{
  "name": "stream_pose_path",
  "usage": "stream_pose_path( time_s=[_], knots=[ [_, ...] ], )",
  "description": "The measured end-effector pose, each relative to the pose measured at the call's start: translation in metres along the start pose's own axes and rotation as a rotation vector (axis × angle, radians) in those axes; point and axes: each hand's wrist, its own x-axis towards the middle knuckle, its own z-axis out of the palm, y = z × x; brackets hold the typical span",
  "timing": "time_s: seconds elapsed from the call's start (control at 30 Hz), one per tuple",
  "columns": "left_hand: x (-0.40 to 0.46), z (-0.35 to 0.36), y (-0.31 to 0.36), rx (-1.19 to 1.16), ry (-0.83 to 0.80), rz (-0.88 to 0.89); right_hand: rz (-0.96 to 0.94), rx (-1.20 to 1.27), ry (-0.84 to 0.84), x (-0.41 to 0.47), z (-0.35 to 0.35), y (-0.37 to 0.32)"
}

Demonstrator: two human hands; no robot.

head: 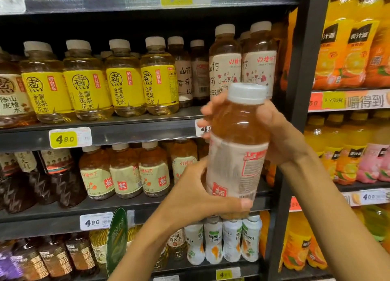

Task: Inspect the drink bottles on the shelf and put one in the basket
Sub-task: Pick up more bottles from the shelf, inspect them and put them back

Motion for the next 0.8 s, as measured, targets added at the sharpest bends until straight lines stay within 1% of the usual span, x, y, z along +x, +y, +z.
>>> stream_pose_path(
  time_s=[0.07,0.13,0.2,0.27,0.33,0.4,0.47,0.6,0.7,0.73,0.8],
  knots=[
    [0.0,0.002,-0.005,-0.043,0.007,-0.017,0.03,-0.01,0.058,0.0,-0.002,0.002],
    [-0.002,0.004,-0.007,-0.092,0.074,0.007,-0.005,-0.138,0.192,-0.003,-0.001,0.001],
    [-0.002,0.01,-0.004,-0.044,0.174,0.048,-0.031,-0.229,0.38,-0.004,0.005,0.001],
    [0.001,0.023,0.001,0.037,0.261,0.077,-0.031,-0.218,0.557,-0.001,0.012,0.002],
    [0.005,0.034,0.004,0.063,0.336,0.078,-0.028,-0.264,0.617,0.003,0.019,0.003],
    [0.008,0.033,0.003,0.031,0.374,0.07,0.006,-0.34,0.575,0.006,0.021,-0.001],
    [0.007,0.023,0.003,-0.061,0.323,0.054,0.057,-0.266,0.495,0.006,0.016,-0.007],
    [-0.004,0.009,0.004,-0.32,0.05,0.0,0.124,-0.114,0.436,0.007,0.001,-0.01],
    [-0.008,0.01,0.001,-0.5,-0.137,-0.051,0.129,0.144,0.303,0.008,0.004,-0.006],
    [-0.009,0.011,-0.001,-0.531,-0.174,-0.062,0.126,0.221,0.259,0.008,0.007,-0.005],
    [-0.009,0.011,-0.003,-0.572,-0.206,-0.083,0.118,0.242,0.259,0.009,0.009,-0.003]
  ],
)
